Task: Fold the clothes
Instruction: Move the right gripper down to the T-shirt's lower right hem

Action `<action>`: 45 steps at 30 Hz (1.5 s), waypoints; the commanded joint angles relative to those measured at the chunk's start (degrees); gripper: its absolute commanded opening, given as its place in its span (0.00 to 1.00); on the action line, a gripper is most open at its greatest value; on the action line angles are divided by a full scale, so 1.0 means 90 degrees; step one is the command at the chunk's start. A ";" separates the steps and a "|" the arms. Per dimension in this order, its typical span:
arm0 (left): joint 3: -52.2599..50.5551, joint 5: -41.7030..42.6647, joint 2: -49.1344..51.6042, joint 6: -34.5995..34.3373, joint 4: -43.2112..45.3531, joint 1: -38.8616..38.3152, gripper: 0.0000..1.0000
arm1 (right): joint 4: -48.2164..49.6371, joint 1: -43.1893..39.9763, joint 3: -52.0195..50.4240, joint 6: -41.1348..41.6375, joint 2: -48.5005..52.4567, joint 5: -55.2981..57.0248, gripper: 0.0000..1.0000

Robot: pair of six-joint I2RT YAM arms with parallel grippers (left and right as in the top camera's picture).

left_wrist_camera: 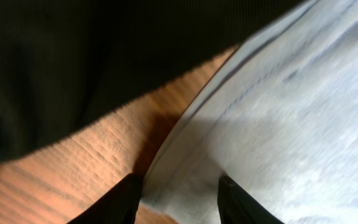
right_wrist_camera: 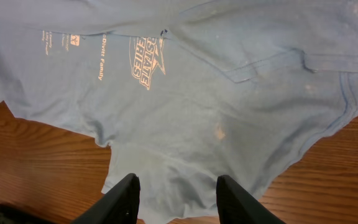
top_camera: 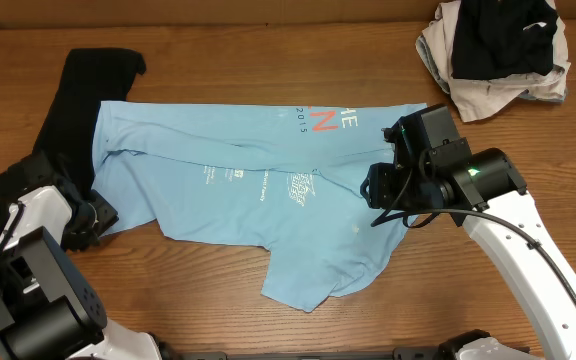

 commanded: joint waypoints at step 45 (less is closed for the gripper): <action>0.2982 0.0568 0.0367 0.0797 -0.3118 -0.0134 0.04 | 0.0804 0.3026 -0.1965 0.1115 0.1671 -0.0248 0.54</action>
